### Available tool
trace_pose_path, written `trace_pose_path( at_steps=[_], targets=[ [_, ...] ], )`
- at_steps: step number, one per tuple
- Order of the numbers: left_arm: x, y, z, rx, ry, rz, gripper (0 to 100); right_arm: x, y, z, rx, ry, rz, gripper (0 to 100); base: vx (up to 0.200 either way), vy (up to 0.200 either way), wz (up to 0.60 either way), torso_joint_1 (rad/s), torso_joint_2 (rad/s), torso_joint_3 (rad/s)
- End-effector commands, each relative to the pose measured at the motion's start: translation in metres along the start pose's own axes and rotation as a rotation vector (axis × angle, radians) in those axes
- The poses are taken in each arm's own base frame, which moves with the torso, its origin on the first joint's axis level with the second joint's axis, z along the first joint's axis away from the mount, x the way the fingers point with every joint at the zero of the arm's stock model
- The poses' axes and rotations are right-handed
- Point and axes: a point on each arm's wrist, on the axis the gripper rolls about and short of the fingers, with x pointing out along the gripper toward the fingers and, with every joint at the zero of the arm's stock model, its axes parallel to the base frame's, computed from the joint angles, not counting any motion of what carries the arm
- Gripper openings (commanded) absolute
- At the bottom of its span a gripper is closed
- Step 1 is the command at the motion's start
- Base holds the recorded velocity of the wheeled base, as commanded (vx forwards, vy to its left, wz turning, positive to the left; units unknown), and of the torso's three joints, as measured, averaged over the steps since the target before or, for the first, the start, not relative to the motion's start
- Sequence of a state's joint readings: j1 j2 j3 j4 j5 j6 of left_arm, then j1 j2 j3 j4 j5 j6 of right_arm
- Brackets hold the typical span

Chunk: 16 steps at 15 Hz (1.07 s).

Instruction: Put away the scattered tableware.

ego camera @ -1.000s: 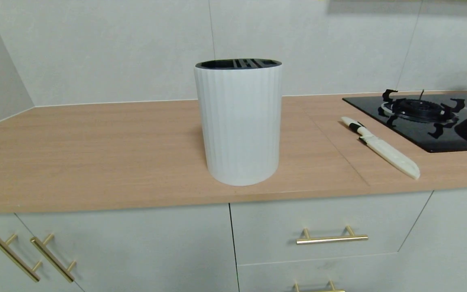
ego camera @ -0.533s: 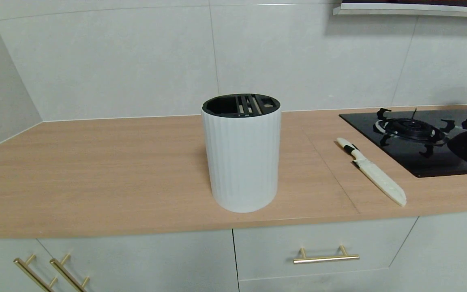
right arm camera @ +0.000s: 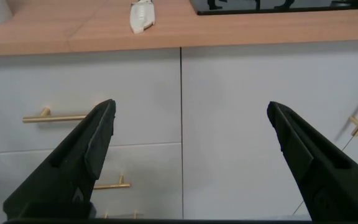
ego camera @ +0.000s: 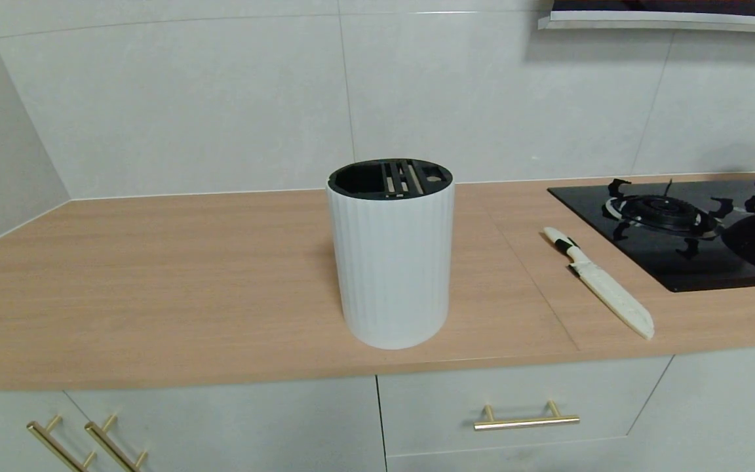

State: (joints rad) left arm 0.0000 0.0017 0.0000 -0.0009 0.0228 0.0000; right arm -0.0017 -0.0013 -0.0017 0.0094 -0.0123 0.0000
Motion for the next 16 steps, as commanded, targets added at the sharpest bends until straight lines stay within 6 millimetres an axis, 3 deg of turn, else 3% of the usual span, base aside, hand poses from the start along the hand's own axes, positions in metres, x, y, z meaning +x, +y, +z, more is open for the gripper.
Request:
trace_pose_path(
  at_steps=[1, 16],
  targets=[
    [0.0, 0.0, 0.0001, 0.0, -0.001, 0.0, 100, 0.0001, 0.0, 0.0, 0.0, 0.001, 0.0, 100, 0.0, 0.0, 0.0, 0.051, -0.09, -0.056],
    [0.0, 0.0, 0.0001, 0.0, -0.001, 0.0, 100, 0.0001, 0.0, 0.0, 0.0, 0.001, 0.0, 100, 0.0, 0.0, 0.0, 0.223, -0.49, -0.268]
  ],
)
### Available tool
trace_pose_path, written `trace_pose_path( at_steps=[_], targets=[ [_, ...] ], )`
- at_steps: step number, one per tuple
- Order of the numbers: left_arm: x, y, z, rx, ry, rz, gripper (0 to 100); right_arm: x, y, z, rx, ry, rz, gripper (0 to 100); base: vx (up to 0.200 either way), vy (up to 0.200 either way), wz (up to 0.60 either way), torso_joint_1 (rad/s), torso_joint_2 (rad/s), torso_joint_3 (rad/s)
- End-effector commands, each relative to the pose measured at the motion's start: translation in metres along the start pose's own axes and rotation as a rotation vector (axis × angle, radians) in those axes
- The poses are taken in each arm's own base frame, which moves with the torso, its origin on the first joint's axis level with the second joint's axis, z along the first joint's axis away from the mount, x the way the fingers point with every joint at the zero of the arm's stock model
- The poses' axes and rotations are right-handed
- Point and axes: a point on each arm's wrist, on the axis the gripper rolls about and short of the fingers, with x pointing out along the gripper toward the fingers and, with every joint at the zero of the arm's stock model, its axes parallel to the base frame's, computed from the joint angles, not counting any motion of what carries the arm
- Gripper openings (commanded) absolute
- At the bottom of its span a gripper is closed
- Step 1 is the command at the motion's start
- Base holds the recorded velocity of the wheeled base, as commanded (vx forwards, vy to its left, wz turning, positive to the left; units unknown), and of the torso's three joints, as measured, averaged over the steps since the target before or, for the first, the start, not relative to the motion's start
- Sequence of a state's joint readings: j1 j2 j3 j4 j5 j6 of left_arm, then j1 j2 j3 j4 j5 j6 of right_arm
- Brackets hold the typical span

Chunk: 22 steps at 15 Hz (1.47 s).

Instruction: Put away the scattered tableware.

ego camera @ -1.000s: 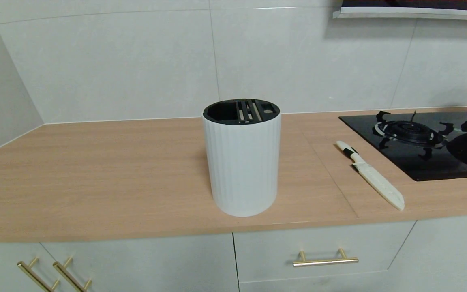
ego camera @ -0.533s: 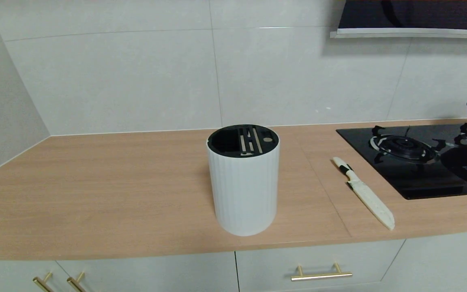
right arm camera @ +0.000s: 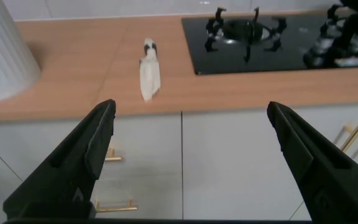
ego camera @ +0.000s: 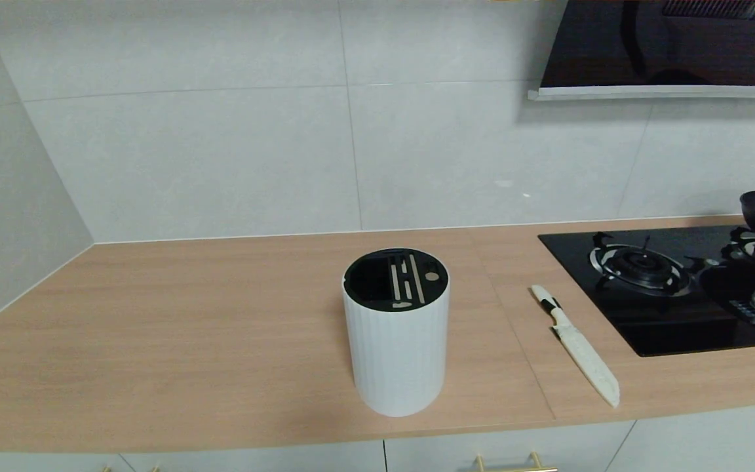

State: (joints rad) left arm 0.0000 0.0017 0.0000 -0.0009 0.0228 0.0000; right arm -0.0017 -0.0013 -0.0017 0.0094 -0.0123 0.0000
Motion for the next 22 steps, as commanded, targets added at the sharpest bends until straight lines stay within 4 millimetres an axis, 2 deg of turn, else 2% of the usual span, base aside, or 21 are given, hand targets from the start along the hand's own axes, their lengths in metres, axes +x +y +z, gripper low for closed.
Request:
trace_pose_path(
  at_steps=[1, 10, 20, 21, 22],
  targets=[
    [0.0, 0.0, 0.0, 0.0, -0.001, 0.0, 100, 0.0, 0.0, 0.0, 0.0, 0.001, 0.0, 100, 0.0, 0.0, 0.0, 0.281, -0.59, -0.305],
    [0.0, 0.0, 0.0, 0.0, -0.001, 0.0, 100, 0.0, 0.0, 0.0, 0.0, 0.001, 0.0, 100, 0.0, 0.0, 0.0, 0.227, -0.47, -0.246],
    [0.0, 0.0, 0.0, 0.0, -0.001, 0.0, 100, 0.0, 0.0, 0.0, -0.011, 0.001, -0.001, 100, 0.0, 0.0, 0.0, 0.01, -0.02, -0.008],
    [0.0, 0.0, 0.0, 0.0, -0.001, 0.0, 100, -0.001, 0.0, 0.004, -0.015, -0.017, -0.001, 100, 0.0, 0.0, 0.0, 0.0, 0.0, 0.0],
    [0.0, 0.0, 0.0, 0.0, -0.001, 0.0, 100, -0.008, 0.0, 0.029, -0.005, -0.14, 0.015, 100, 0.0, 0.0, 0.0, 0.0, 0.0, 0.0]
  ],
)
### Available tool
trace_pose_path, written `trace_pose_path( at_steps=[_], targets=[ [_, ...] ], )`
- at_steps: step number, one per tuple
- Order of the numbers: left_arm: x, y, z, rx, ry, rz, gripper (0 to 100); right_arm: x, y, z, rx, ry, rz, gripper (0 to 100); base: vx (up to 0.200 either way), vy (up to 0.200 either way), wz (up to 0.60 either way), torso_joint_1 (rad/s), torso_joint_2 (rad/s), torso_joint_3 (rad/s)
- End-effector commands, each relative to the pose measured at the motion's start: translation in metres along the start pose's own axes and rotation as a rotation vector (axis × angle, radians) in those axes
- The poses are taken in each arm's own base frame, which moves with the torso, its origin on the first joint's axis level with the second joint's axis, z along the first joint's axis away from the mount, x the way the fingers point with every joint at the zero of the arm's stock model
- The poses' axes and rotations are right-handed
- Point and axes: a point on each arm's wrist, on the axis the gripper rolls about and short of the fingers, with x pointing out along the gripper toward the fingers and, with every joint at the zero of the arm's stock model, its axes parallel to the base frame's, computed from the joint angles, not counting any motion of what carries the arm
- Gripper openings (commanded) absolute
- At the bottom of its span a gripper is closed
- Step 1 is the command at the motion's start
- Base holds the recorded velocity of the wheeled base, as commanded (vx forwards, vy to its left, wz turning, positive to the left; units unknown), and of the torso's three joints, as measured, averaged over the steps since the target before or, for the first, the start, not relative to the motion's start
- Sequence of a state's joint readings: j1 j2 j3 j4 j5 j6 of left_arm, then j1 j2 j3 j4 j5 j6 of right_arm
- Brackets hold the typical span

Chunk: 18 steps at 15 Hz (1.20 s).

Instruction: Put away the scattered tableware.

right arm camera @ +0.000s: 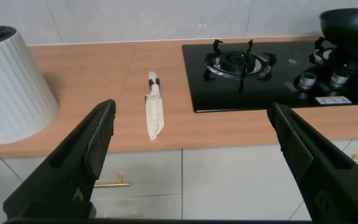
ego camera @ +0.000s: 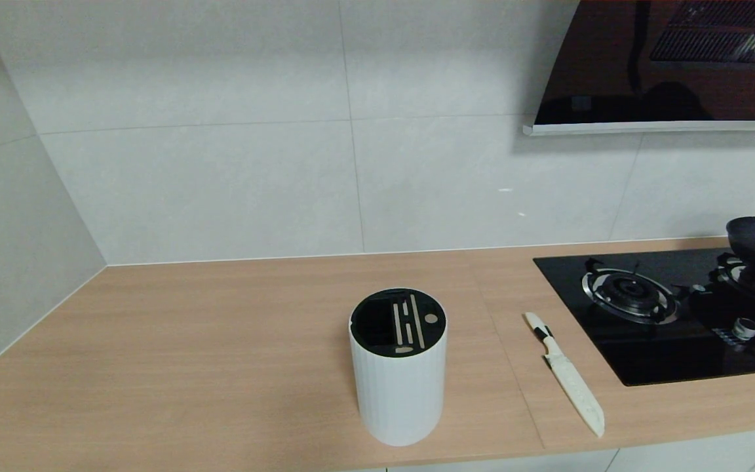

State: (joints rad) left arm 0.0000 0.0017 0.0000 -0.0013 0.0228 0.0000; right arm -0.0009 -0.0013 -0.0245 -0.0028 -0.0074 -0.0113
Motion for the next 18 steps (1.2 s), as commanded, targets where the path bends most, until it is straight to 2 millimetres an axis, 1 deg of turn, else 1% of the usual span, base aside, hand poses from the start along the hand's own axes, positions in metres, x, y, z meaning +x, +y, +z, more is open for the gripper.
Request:
trace_pose_path(
  at_steps=[1, 2, 4, 6, 7, 8, 11, 13, 14, 15, 17, 18],
  targets=[
    [0.0, 0.0, 0.0, 0.0, 0.003, 0.0, 100, -0.011, 0.0, 0.041, 0.012, -0.154, 0.035, 100, 0.0, 0.0, 0.0, 0.0, 0.0, 0.0],
    [0.0, 0.0, 0.0, 0.0, 0.001, 0.0, 100, -0.01, 0.0, 0.052, 0.011, -0.139, 0.049, 100, 0.0, 0.0, 0.0, 0.0, 0.0, 0.0],
    [0.0, 0.0, 0.0, 0.0, 0.0, 0.0, 100, 0.0, 0.001, 0.07, 0.011, -0.09, 0.072, 100, 0.0, 0.0, 0.0, 0.0, 0.0, 0.0],
    [0.0, 0.0, 0.0, 0.0, 0.0, 0.0, 100, 0.017, 0.001, 0.091, 0.006, -0.015, 0.103, 100, 0.0, 0.0, 0.0, 0.0, 0.0, 0.0],
    [0.0, 0.0, 0.0, 0.0, 0.001, 0.0, 100, 0.033, 0.002, 0.103, 0.009, 0.043, 0.137, 100, 0.0, 0.0, 0.0, 0.0, 0.0, 0.0],
    [0.0, 0.0, 0.0, -0.002, 0.0, 0.0, 100, 0.05, 0.003, 0.11, 0.013, 0.11, 0.172, 100, 0.0, 0.0, 0.0, 0.0, 0.0, 0.0],
    [0.0, 0.0, 0.0, -0.002, 0.001, 0.0, 100, 0.11, 0.006, 0.123, 0.031, 0.264, 0.206, 100, 0.0, 0.0, 0.0, 0.0, 0.0, 0.0],
    [0.0, 0.0, 0.0, -0.002, 0.001, 0.0, 100, 0.147, 0.015, 0.115, 0.026, 0.346, 0.265, 100, 0.0, 0.0, 0.0, 0.0, 0.0, 0.0],
    [0.0, 0.0, 0.0, -0.002, 0.0, 0.0, 100, 0.154, 0.019, 0.113, 0.025, 0.363, 0.278, 100, 0.0, 0.0, 0.0, 0.0, 0.0, 0.0],
    [0.0, 0.0, 0.0, -0.002, 0.001, 0.0, 100, 0.176, 0.029, 0.103, 0.025, 0.418, 0.281, 100, 0.0, 0.0, 0.0, 0.0, 0.0, 0.0],
    [0.0, 0.0, 0.0, -0.002, 0.0, 0.0, 100, 0.206, 0.038, 0.083, 0.001, 0.51, 0.243, 100, 0.0, 0.0, 0.0, 0.0, 0.0, 0.0],
    [0.0, 0.0, 0.0, -0.002, 0.001, 0.0, 100, 0.215, 0.04, 0.077, 0.0, 0.521, 0.241, 100, 0.0, 0.0, 0.0, 0.0, 0.0, 0.0]
  ],
)
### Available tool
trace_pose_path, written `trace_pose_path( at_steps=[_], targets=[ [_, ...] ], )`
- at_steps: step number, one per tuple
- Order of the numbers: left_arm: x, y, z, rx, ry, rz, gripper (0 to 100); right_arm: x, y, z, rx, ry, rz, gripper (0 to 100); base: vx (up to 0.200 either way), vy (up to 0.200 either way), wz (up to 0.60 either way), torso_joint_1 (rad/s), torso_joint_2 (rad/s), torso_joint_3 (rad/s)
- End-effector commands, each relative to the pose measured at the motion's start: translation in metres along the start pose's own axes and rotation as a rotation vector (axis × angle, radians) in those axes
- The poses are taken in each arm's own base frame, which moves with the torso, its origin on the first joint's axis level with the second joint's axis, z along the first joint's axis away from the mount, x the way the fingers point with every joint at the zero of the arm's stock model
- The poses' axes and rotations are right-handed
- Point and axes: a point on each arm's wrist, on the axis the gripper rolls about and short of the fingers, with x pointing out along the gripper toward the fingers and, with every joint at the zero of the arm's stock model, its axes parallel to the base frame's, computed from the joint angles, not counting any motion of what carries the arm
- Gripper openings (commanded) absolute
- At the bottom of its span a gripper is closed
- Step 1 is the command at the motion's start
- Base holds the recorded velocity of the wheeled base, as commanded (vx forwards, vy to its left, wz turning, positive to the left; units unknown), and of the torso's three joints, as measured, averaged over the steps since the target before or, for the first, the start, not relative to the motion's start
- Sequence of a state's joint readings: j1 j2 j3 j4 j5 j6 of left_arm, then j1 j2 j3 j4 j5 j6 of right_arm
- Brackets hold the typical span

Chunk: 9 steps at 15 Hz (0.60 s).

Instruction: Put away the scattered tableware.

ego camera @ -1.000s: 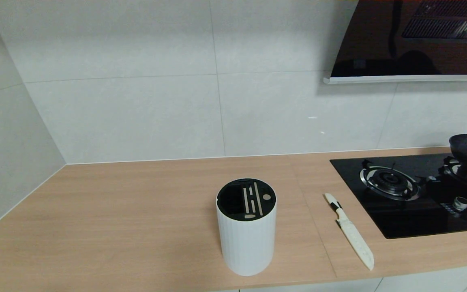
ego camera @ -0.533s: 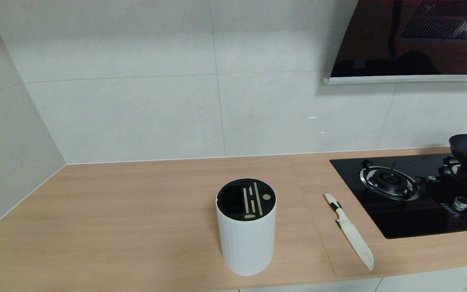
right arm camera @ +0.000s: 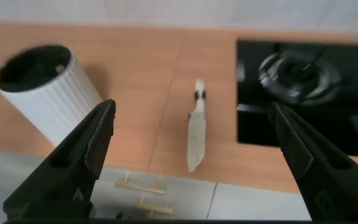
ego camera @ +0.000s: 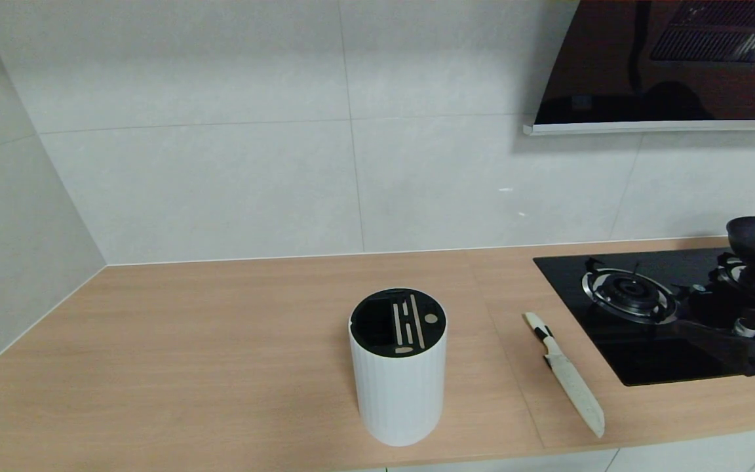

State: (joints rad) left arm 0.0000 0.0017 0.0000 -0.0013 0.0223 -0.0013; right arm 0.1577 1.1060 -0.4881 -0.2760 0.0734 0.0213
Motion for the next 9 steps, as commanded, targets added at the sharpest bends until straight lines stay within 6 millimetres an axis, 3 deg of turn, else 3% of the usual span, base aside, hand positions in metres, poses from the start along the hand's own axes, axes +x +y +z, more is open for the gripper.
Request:
trace_pose_path(
  at_steps=[1, 9],
  targets=[
    [0.0, 0.0, 0.0, 0.0, 0.0, 0.001, 100, 0.063, 0.002, -0.014, -0.004, 0.153, 0.002, 100, 0.0, 0.0, 0.0, 0.0, 0.0, 0.0],
    [0.0, 0.0, 0.0, 0.0, 0.0, 0.001, 100, 0.143, -0.003, -0.056, -0.009, 0.284, -0.037, 100, 0.0, 0.0, 0.0, 0.0, 0.0, 0.0]
  ],
)
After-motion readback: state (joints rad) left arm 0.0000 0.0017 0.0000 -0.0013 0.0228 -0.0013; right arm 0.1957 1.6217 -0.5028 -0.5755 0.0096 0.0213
